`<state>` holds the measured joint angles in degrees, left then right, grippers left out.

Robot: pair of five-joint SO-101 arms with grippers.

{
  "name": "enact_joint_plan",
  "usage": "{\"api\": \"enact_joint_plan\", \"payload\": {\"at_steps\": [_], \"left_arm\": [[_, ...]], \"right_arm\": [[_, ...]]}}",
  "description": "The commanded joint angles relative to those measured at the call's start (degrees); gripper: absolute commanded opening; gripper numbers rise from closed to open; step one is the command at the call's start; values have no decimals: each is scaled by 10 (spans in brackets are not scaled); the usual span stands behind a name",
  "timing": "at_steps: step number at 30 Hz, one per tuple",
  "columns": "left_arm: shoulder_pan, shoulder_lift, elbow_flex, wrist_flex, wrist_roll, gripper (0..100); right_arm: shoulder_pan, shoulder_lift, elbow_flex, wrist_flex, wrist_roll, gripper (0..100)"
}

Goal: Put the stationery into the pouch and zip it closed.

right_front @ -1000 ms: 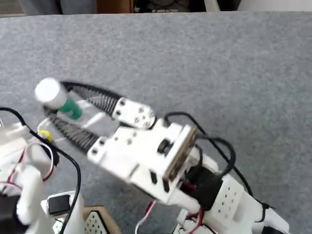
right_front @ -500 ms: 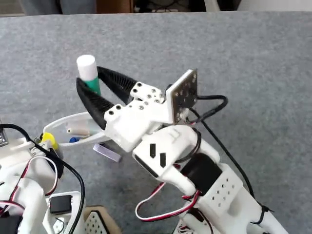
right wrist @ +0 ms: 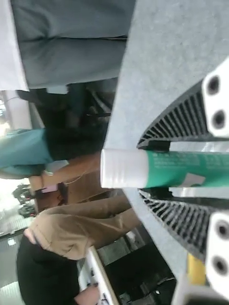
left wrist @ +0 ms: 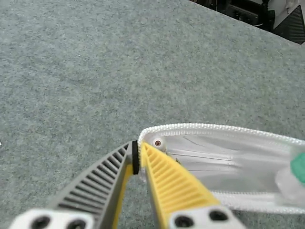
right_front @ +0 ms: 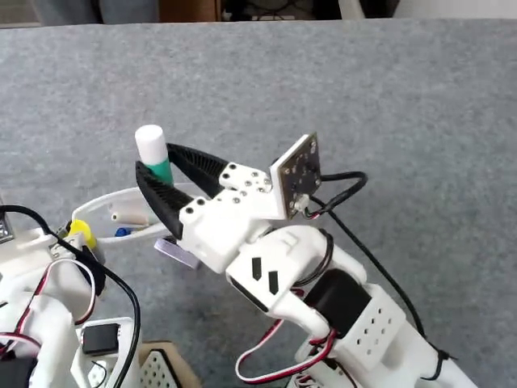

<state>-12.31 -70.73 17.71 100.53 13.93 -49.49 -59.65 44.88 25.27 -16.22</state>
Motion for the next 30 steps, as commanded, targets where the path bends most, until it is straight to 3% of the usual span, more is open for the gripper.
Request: {"api": "enact_joint_plan", "payload": {"at_steps": [1,11,16,30], "left_arm": [[3,-2,-8,1,-4,27],[4,-2,-8,1,-5,27],[4,-2,-8,1,-5,27],[3,-2,-8,1,-4,27]], "right_arm": [[-6,-18,23,-7,0,12],[4,-20,32,-4,133,33],[2,-20,11,62,136,152],[6,-28,-96,134,133,156]]}}
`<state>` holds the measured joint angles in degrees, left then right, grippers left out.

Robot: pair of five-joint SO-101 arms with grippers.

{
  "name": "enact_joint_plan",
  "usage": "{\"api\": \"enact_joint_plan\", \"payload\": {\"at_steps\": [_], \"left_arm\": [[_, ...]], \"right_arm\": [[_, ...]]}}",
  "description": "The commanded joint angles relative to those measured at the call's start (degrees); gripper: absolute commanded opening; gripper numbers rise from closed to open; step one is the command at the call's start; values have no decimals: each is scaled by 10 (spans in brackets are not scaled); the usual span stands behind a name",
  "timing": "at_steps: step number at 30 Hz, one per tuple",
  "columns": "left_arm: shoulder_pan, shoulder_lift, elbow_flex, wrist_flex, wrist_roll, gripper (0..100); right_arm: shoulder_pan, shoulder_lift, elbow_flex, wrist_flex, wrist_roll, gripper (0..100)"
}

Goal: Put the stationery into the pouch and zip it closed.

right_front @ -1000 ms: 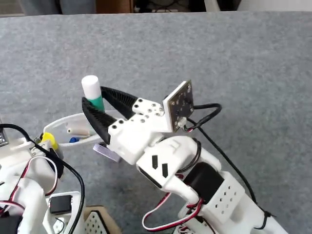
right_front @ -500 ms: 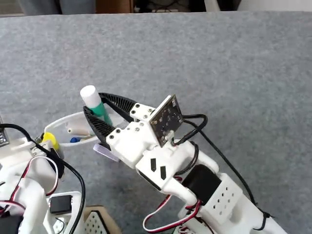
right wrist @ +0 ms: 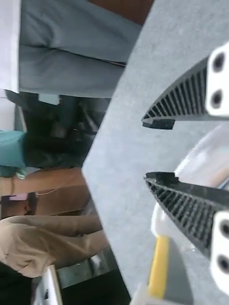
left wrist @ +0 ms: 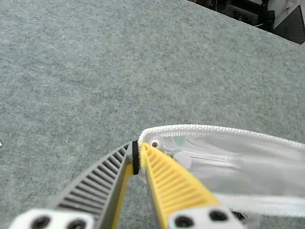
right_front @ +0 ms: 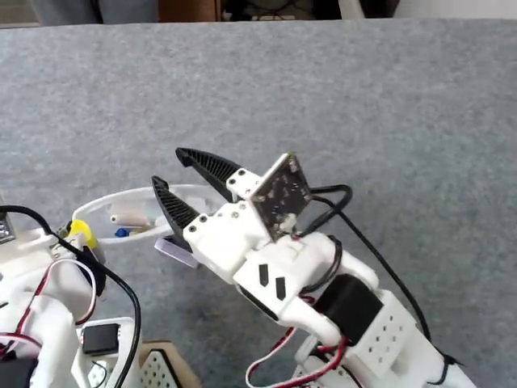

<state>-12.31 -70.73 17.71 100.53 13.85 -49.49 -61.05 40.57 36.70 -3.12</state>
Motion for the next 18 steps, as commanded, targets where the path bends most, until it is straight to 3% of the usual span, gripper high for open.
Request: {"api": "enact_joint_plan", "payload": {"at_steps": [1,6,11,15,18], "left_arm": [[3,-2,-8,1,-3,27],[1,-2,-6,-6,-3,27],[-24,-2,6,-19,-1,27],[-26,-2,5,-19,-1,27],[-26,-2,6,-19,-1,27]], "right_arm": [[6,-21,-73,44,2,156],[3,-58,-160,256,1,156],[3,-78,-138,451,1,158],[5,-79,-51,469,-17,157],[5,-71,38,403,-80,158]]}}
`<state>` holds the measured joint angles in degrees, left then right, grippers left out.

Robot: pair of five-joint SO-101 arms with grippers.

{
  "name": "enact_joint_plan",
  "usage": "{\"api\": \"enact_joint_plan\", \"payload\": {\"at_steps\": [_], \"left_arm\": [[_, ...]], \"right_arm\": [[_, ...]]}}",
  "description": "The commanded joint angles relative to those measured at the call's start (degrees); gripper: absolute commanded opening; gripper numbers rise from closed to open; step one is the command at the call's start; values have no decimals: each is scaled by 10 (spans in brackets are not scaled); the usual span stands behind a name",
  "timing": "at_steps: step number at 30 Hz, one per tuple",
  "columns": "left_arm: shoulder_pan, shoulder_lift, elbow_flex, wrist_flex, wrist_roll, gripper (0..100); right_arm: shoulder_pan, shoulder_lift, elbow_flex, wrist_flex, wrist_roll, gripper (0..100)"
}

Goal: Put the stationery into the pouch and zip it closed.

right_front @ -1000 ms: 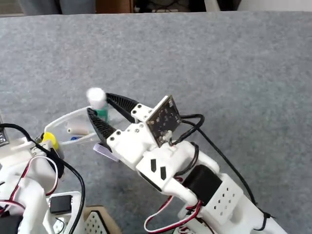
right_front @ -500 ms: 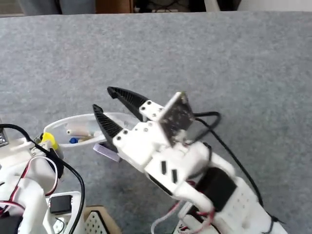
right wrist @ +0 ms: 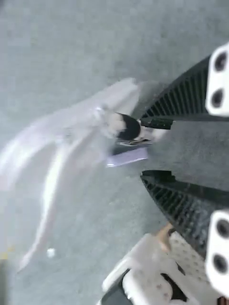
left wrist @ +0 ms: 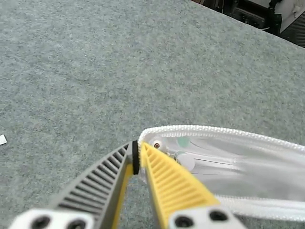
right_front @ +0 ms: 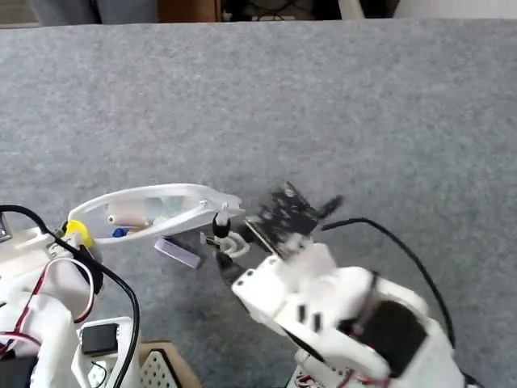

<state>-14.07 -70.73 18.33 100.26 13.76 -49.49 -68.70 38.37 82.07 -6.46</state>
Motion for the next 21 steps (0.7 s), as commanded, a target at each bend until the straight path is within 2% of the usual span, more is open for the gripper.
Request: {"api": "enact_joint_plan", "payload": {"at_steps": [1,6,14,21], "left_arm": [[-8,-2,0,-17,0,27],[-9,-2,0,-17,0,27],[-9,-2,0,-17,0,27],[-9,-2,0,-17,0,28]], "right_arm": [[5,9,85,-82,-51,158],[3,82,148,-191,-39,156],[2,343,136,-313,-42,156],[-30,529,64,-332,-43,155]]}}
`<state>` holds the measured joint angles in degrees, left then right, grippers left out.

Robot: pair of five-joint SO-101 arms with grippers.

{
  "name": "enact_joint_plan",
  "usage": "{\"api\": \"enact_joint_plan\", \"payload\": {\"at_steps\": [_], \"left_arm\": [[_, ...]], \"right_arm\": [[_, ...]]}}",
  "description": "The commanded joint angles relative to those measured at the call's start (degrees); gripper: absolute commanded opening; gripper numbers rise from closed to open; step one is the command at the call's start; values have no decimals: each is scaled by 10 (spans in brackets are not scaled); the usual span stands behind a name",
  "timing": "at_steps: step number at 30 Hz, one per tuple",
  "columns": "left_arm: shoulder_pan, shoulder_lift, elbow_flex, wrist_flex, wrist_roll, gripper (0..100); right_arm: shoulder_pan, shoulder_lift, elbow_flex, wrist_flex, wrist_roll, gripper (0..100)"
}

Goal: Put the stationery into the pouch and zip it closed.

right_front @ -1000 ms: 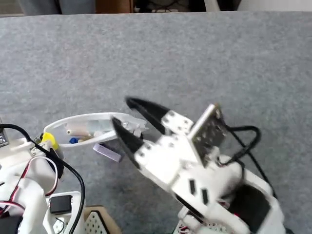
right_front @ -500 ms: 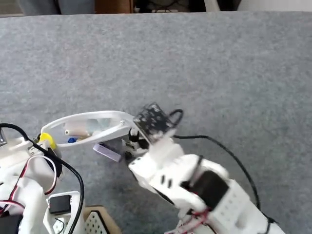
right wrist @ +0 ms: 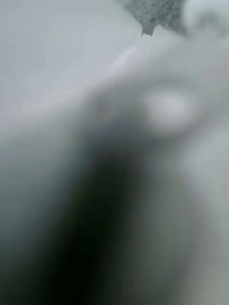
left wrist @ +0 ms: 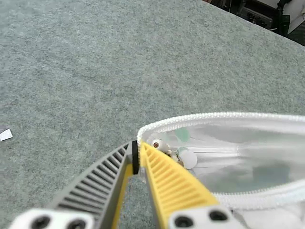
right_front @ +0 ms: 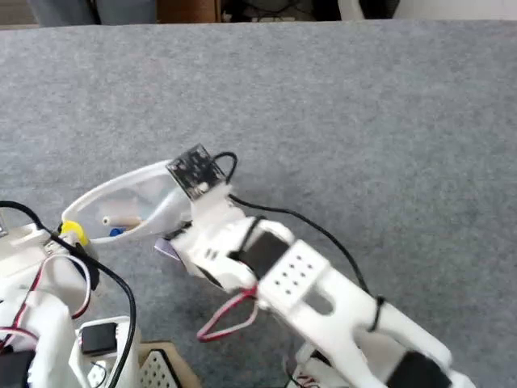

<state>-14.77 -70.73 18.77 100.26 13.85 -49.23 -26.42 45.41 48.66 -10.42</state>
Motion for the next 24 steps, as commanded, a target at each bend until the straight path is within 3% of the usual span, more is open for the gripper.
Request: {"api": "enact_joint_plan", "payload": {"at_steps": [1,5,10,16,24], "left_arm": [[-2,-2,-4,-18,-1,28],[-4,-2,-3,-24,-1,28],[-55,-1,-3,-25,-1,28],[-63,0,-3,-32,-1,28],[-63,0,-3,-33,0,28]], "right_arm": [[-39,129,-17,3,-4,155],[-45,189,-42,4,-3,155],[-44,163,-41,42,2,155],[-44,13,-39,123,23,155],[-47,-252,-42,316,97,155]]}}
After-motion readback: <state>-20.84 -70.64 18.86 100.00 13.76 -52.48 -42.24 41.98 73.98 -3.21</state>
